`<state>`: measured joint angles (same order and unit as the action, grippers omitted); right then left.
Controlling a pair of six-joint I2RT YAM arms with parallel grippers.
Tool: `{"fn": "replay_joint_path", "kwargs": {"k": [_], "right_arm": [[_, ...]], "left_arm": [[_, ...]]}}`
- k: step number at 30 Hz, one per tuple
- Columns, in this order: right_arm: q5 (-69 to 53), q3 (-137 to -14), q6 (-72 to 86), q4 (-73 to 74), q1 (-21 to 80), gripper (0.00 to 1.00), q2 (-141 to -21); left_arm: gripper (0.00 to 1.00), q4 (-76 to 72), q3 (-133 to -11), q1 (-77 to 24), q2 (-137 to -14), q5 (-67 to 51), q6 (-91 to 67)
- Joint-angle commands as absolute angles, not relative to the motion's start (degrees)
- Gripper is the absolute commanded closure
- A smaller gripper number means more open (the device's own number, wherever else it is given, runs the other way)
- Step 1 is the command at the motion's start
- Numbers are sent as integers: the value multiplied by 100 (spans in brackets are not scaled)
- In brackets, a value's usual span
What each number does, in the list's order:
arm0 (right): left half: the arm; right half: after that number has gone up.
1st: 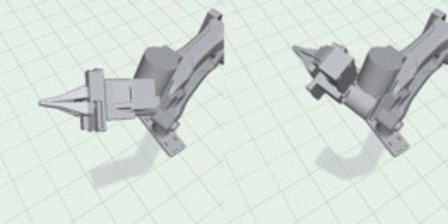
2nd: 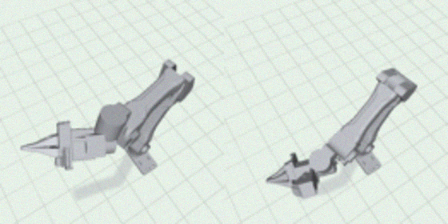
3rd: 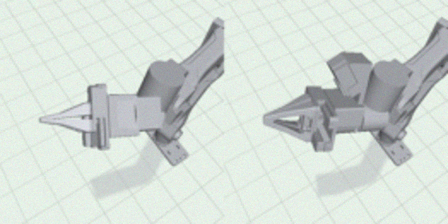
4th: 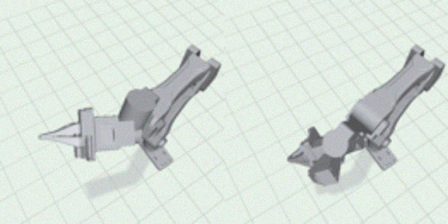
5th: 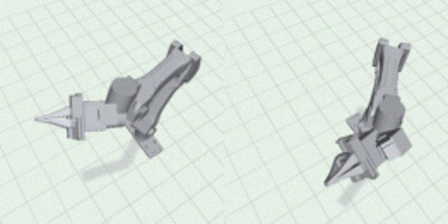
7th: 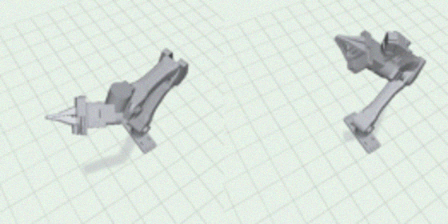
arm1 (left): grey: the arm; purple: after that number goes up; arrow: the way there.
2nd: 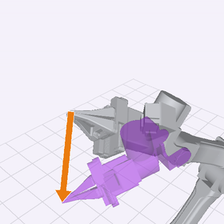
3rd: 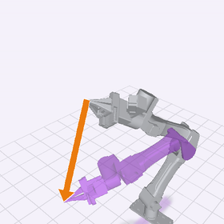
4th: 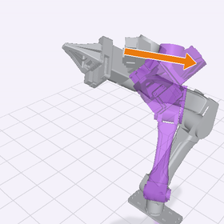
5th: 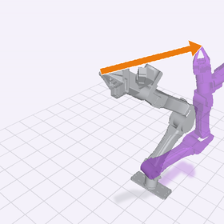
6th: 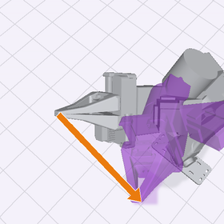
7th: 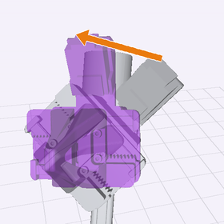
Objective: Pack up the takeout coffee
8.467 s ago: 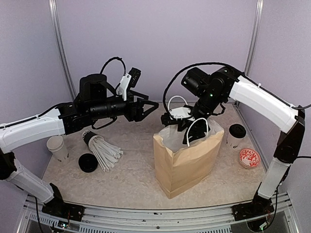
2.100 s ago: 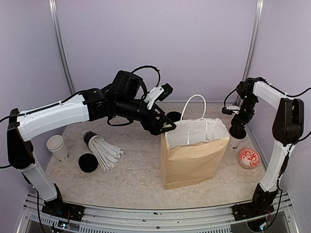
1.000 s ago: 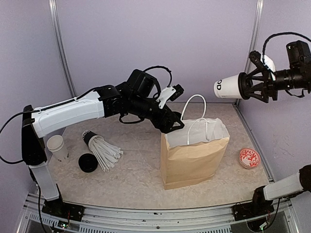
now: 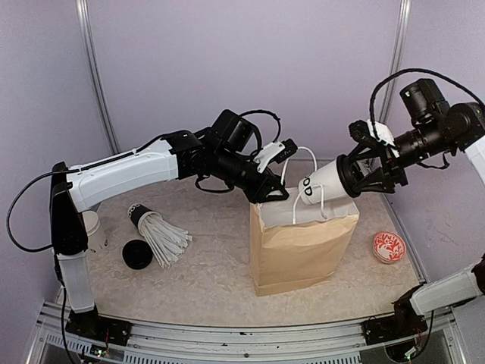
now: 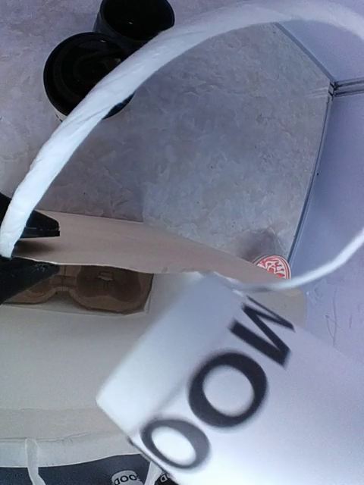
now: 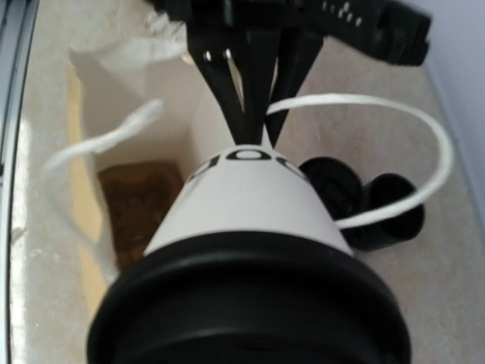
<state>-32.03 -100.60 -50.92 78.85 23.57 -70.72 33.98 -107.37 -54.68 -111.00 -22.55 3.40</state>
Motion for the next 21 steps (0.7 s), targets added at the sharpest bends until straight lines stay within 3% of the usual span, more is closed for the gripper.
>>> {"fn": "replay_joint_path", "kwargs": {"k": [1, 7, 21], "right_arm": [[-2540, -10317, -4983, 7893, 2826, 49, -7503], [-1927, -10536, -4957, 7895, 3349, 51, -8073], [-488, -10622, -4995, 7893, 4164, 54, -8523]], "left_arm": [[92, 3426, -10662, -5435, -11014, -2491, 527], [99, 3450, -10666, -5418, -10961, -2634, 727], [97, 3690, -10978, -5388, -10965, -2789, 1020]]}}
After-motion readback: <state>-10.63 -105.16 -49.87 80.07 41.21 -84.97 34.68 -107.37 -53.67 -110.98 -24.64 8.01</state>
